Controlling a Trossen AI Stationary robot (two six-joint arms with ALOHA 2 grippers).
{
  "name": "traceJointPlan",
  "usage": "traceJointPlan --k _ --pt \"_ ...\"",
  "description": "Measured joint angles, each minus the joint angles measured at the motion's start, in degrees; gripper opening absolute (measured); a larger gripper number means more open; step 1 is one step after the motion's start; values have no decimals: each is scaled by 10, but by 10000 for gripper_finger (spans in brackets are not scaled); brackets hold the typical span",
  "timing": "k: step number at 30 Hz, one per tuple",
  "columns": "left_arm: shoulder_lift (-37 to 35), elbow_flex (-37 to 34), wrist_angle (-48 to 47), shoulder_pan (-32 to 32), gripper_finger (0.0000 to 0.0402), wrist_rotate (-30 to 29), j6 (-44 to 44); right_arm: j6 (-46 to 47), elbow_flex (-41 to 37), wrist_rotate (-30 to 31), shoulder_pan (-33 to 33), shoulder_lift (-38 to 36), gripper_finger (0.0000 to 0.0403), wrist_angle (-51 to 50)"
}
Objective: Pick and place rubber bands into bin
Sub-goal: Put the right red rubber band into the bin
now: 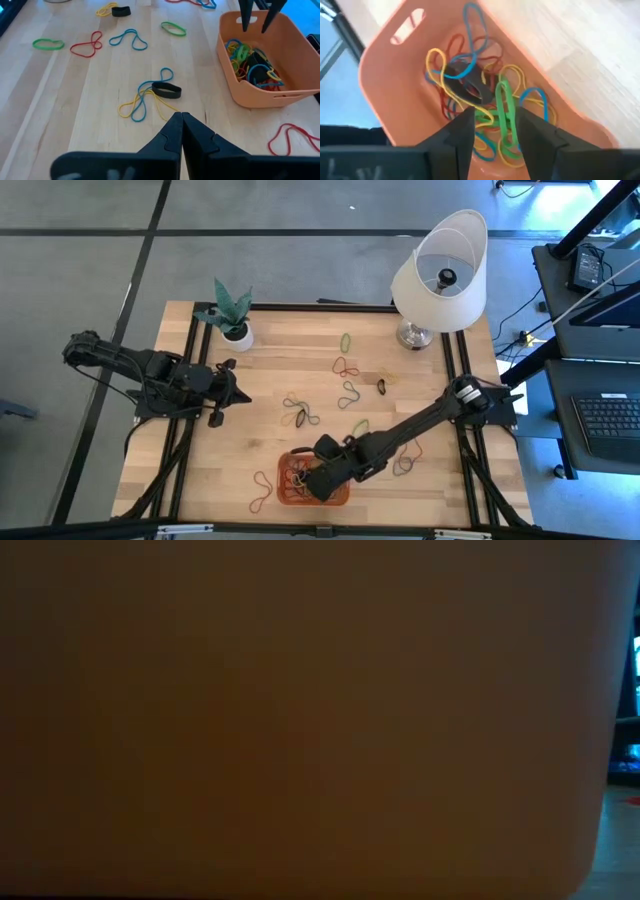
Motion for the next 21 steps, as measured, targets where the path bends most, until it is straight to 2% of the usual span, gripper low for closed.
traceJointPlan --k 6,13,17,21 --pt "1 0 0 0 1 0 0 7 0 4 1 -16 143 -73" --pt "1 0 0 0 2 0 -1 20 -7 104 17 -67 116 -178" --pt "1 0 5 1 2 -12 0 33 -69 105 24 -115 100 -201" --pt "1 0 16 1 5 -33 0 82 -192 105 30 -188 89 -155"
